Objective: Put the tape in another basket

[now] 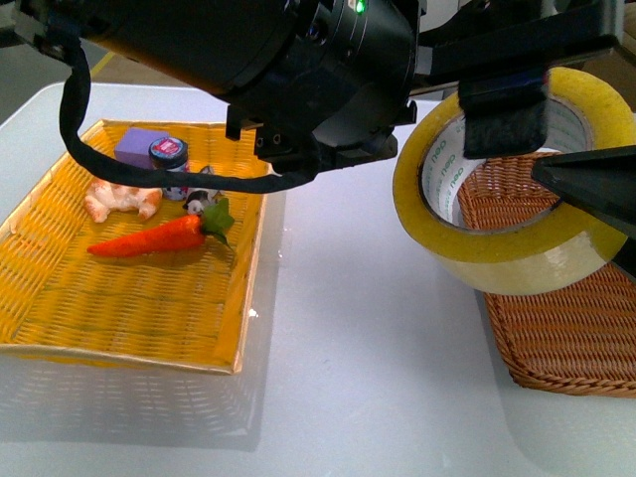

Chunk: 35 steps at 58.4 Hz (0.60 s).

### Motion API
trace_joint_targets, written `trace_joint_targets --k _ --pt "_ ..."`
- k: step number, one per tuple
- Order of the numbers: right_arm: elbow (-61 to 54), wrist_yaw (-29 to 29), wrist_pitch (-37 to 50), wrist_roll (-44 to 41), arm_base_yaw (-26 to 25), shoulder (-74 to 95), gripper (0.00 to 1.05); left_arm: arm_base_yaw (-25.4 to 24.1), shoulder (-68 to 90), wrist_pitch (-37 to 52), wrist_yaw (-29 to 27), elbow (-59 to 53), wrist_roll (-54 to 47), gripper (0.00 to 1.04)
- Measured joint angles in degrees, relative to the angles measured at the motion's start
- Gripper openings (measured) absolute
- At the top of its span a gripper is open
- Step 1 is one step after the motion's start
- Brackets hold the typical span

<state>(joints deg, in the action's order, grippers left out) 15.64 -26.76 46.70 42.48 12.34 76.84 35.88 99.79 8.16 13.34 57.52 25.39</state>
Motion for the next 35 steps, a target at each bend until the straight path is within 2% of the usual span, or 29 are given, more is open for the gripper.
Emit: trace_joint_targets --k 3,7,10,23,25,29,30,32,35 --pt "-0.1 0.0 0.2 0.1 -0.2 0.0 0.47 -0.1 -0.5 0.2 -0.1 0.0 0.0 0.77" --pt "-0.3 0.0 0.6 0.6 -1.1 0.1 0.47 -0.8 -2.5 0.9 -1.2 -0.8 -0.1 0.93" --pt "-0.4 0.0 0.9 1.0 -1.6 0.1 0.47 -1.4 -3.9 1.9 -1.4 -1.6 -0.2 0.98" --pt "-1.0 -0.3 2.3 2.0 -3.4 0.2 0.47 -4.6 -12.5 8.2 -1.6 -6.3 0.1 0.96" --pt "-1.2 -0.3 2.6 2.3 -3.6 0.2 0.47 -4.5 -13.5 12.2 -7.3 -8.0 -1.6 0.93" --pt "-1.5 -0.4 3.1 3.0 -4.2 0.5 0.47 -5.4 -17.1 29.4 -29.6 -16.5 -12.3 0.77" --pt "-1.5 -0.5 3.3 3.1 -4.4 0.5 0.47 -5.9 -18.2 31.9 -33.2 -18.5 -14.0 0.73" --pt "-1.5 -0.5 3.6 3.3 -4.8 0.8 0.47 -7.8 -21.0 36.2 -38.0 -23.1 -18.0 0.64" --pt "-1.6 -0.5 3.9 3.5 -5.4 0.9 0.47 -9.9 -24.0 37.8 -38.4 -27.1 -20.7 0.55"
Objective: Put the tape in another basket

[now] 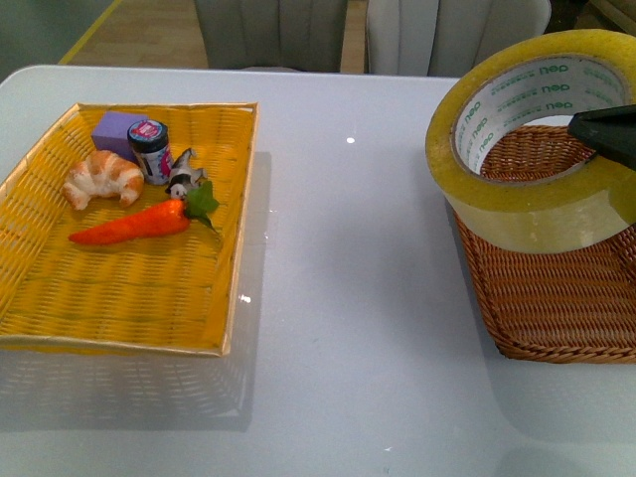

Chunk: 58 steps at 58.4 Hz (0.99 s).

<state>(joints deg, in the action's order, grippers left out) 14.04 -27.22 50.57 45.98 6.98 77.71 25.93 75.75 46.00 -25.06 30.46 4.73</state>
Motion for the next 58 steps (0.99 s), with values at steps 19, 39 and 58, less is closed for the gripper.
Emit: trace_joint_targets --k 19,39,58 --pt "0.2 -1.5 1.9 1.5 -4.4 2.4 0.47 -9.5 -13.9 0.7 9.4 -15.6 -3.6 0.01" --pt "8.3 -3.7 4.9 1.8 -11.4 15.8 0.47 -17.5 -28.9 -5.6 17.1 -24.5 -4.1 0.02" --pt "27.6 0.4 5.4 5.3 -16.6 38.8 0.47 -25.4 -39.0 -10.1 24.5 -29.7 -4.2 0.02"
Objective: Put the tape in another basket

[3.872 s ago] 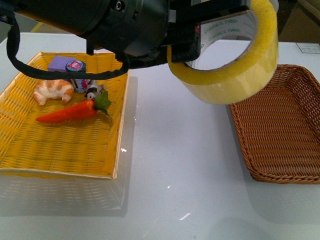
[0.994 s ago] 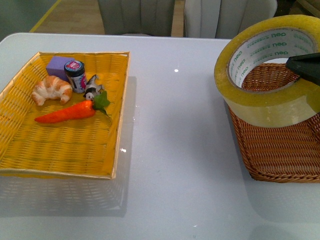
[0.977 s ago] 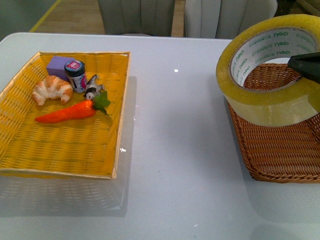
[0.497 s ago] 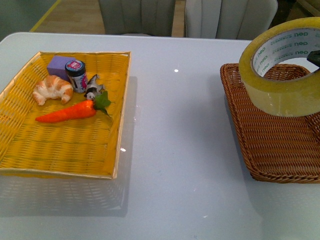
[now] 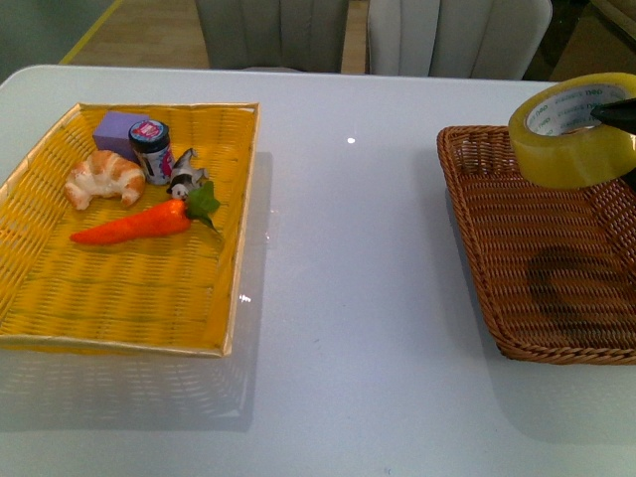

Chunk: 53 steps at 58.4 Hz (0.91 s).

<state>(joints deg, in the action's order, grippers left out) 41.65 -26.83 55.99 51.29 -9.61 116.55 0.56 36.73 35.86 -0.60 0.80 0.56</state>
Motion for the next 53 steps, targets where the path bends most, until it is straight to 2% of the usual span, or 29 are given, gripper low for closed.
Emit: trace_joint_targets --k 17,29,33,40,44,53 --pt "10.2 5.0 -3.2 2.8 -1.3 14.2 0.47 -0.3 -9.9 -9.3 0.6 0.0 0.0 0.02" --pt "12.5 5.7 -6.8 1.5 -1.3 16.9 0.48 -0.3 -15.5 -14.6 0.6 0.0 0.0 0.02" --pt "12.5 5.6 -6.9 1.1 -1.3 16.9 0.59 -0.3 -17.0 -16.1 0.6 0.0 0.0 0.02" --pt "9.9 5.4 -6.8 0.3 -2.1 15.6 0.85 -0.3 -20.2 -19.4 0.6 0.0 0.0 0.02" --pt "7.9 4.8 -6.6 0.2 -2.9 13.8 0.95 -0.3 -21.4 -20.5 0.6 0.0 0.0 0.02" --pt "2.3 3.2 -5.2 -0.2 -5.3 5.7 0.96 -0.3 -24.0 -23.0 0.6 0.0 0.0 0.02"
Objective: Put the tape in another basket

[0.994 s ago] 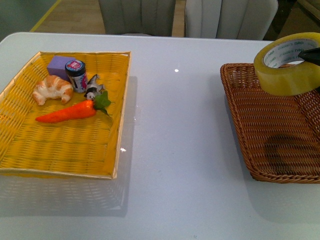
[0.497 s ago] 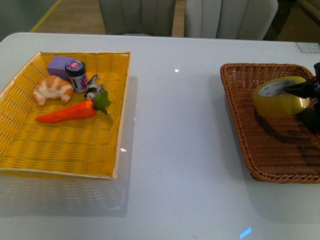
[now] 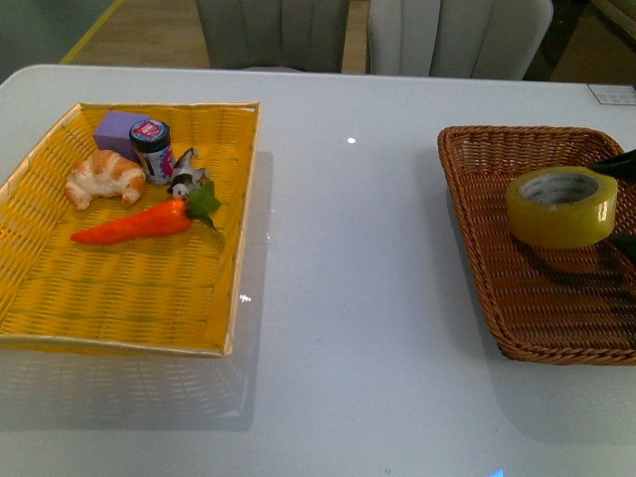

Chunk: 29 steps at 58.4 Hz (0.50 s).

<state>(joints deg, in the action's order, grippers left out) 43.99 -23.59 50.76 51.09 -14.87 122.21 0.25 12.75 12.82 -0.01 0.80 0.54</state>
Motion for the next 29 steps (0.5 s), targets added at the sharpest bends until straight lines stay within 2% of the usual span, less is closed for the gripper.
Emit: trace_joint_targets --k 11,14,17,25,29 --pt "-9.4 -2.3 0.7 -1.1 -3.3 -15.7 0.96 0.0 -2.5 -2.5 0.0 0.0 0.0 0.02" --pt "-12.3 -2.6 -0.3 -2.4 -4.2 -20.8 0.96 0.0 -5.0 -5.8 0.0 0.0 0.0 0.02" --pt "-15.8 -2.5 -3.2 -4.4 -5.2 -27.7 0.96 0.0 -9.7 -11.6 0.0 0.0 0.0 0.02" --pt "-23.5 -3.0 -11.7 -9.9 -7.5 -44.9 0.96 0.0 -11.8 -12.8 0.0 0.0 0.0 0.02" --pt "-25.0 -3.0 -12.5 -11.0 -7.8 -50.4 0.96 0.0 -11.8 -12.8 0.0 0.0 0.0 0.02"
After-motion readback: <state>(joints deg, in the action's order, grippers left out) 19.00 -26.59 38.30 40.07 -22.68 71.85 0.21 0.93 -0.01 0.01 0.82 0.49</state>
